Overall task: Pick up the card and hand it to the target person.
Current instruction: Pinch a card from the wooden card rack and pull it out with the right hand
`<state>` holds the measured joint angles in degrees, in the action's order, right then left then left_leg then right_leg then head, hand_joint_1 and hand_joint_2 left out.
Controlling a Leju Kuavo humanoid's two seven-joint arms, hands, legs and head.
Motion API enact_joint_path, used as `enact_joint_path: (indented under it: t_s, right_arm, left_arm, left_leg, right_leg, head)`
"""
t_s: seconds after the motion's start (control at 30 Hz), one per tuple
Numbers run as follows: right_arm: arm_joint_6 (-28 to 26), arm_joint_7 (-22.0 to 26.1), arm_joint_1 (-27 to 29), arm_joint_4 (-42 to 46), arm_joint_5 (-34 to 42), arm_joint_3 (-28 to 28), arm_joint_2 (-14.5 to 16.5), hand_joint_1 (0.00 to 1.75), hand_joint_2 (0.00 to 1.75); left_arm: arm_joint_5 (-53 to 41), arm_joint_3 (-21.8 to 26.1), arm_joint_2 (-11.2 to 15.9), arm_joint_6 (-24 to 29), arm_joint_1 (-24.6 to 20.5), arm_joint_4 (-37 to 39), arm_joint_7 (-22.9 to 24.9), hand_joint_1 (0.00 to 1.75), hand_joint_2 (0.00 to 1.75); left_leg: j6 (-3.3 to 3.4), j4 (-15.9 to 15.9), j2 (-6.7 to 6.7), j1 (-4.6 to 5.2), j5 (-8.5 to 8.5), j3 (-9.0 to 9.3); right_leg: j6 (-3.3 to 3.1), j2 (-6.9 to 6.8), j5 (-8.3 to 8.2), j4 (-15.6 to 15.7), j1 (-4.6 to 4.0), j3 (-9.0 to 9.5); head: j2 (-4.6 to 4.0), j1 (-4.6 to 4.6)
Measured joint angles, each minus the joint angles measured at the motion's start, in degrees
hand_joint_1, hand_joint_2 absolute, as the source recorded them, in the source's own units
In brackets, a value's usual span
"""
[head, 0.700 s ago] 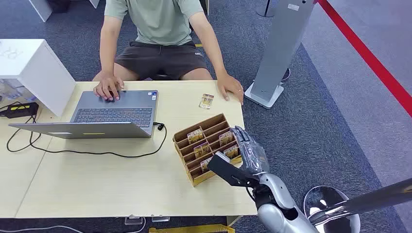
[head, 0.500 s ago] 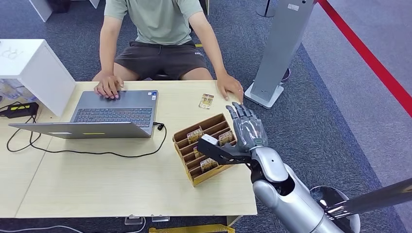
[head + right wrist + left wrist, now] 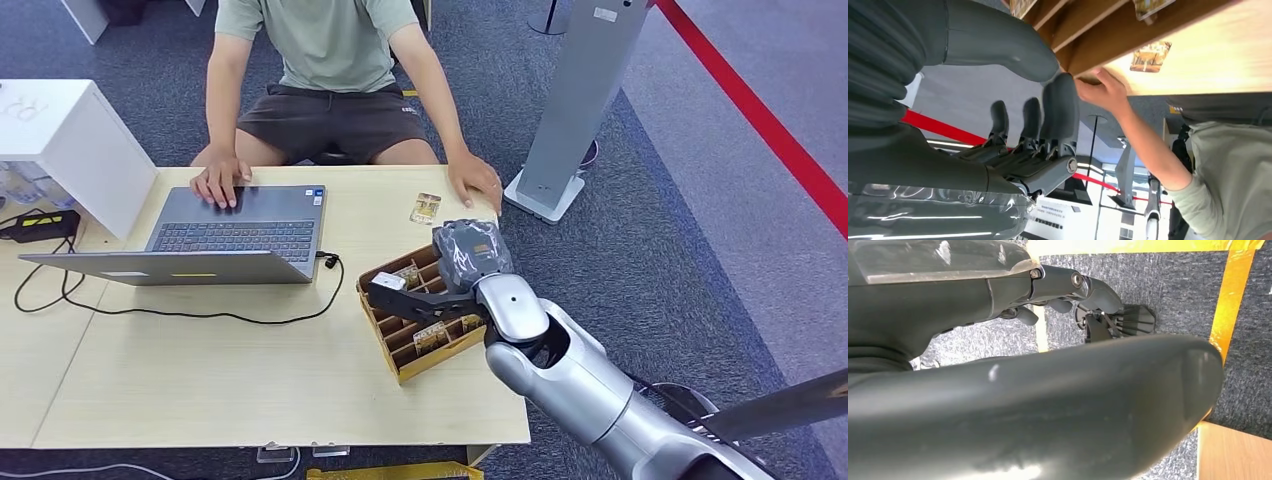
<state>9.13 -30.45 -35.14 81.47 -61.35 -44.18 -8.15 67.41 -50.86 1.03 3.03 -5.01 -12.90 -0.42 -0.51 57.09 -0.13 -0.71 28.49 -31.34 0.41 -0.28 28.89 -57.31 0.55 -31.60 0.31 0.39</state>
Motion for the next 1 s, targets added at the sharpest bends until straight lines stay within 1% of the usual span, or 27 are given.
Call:
enact_joint_path:
  t_s: [0.03,0.1,0.17,0.2,0.3,0.5,0.67,0.83,1.0]
  right_arm:
    - [0.02,-0.34,-0.02,-0.22,0.16,-0.31,0.02,1.07,1.75]
    - [0.22,-1.22,-0.01,-0.49,0.39,-0.74,-0.03,0.88,1.75]
    - [0.71,-2.19,0.08,-0.52,0.65,-1.06,-0.20,0.73,1.75]
    - [0.98,-2.67,0.17,-0.45,0.84,-1.20,-0.36,0.72,1.75]
    - [1.58,-3.93,0.57,0.22,1.23,-1.56,-1.07,0.73,1.75]
    - [1.81,-5.58,1.70,2.33,1.55,-1.64,-2.79,0.65,1.75]
    - [1.84,-6.10,2.82,4.13,1.73,-1.58,-4.45,0.77,1.75]
    - [1.67,-5.83,3.31,4.38,1.89,-1.57,-5.04,0.80,1.75]
    - [0.59,-4.26,3.47,3.87,2.65,-1.57,-5.20,0.85,1.75]
  left_arm:
    - [0.01,0.00,0.00,-0.02,0.01,0.00,-0.18,0.00,0.00]
    - [0.05,0.00,0.00,-0.04,0.01,0.00,-0.55,0.00,0.00]
    - [0.12,0.00,0.00,-0.03,0.02,0.00,-0.72,0.00,0.00]
    - [0.14,0.00,0.00,-0.03,0.03,0.00,-0.74,0.00,0.00]
    - [0.17,0.00,0.00,-0.02,0.06,0.00,-0.74,0.00,0.00]
    - [0.15,-0.05,0.00,-0.07,0.08,0.00,-0.64,0.00,0.00]
    - [-0.01,-0.79,0.00,-0.26,0.07,-0.01,-0.65,0.00,0.00]
    - [0.06,-0.95,0.00,-0.15,0.07,0.00,-0.74,0.00,0.00]
    - [0.21,-1.29,0.00,-0.10,0.06,0.00,-0.73,0.00,0.00]
  left_leg:
    - [0.00,0.00,0.00,0.00,0.00,0.01]
    - [0.00,0.01,0.00,0.00,0.00,0.03]
    - [0.00,0.01,0.01,0.00,0.00,0.04]
    - [0.00,0.01,0.01,0.00,0.00,0.05]
    - [0.00,0.01,0.01,0.00,0.00,0.05]
    - [0.00,0.02,0.02,0.00,0.00,0.05]
    - [0.00,0.02,0.02,0.00,0.00,0.05]
    - [0.00,0.02,0.02,0.00,0.00,0.05]
    - [0.00,0.01,0.01,0.00,0.00,0.04]
  right_leg:
    - [0.00,0.00,0.00,0.00,0.00,0.00]
    - [0.00,0.00,0.00,0.00,0.00,0.00]
    - [0.00,0.01,0.00,0.00,0.00,0.00]
    - [0.00,0.01,0.00,0.00,0.00,0.00]
    - [0.00,0.02,0.00,0.00,0.00,-0.01]
    - [0.00,0.02,0.00,0.01,0.00,-0.01]
    - [0.00,0.02,0.00,0.01,0.00,0.00]
    - [0.00,0.02,0.00,0.01,0.00,0.00]
    - [0.00,0.02,0.00,0.01,0.00,0.00]
  head:
    - [0.00,0.00]
    - [0.00,-0.03]
    - [0.00,-0.08]
    - [0.00,-0.09]
    - [0.00,-0.11]
    - [0.00,-0.06]
    - [0.00,-0.06]
    - [0.00,-0.10]
    - [0.00,-0.09]
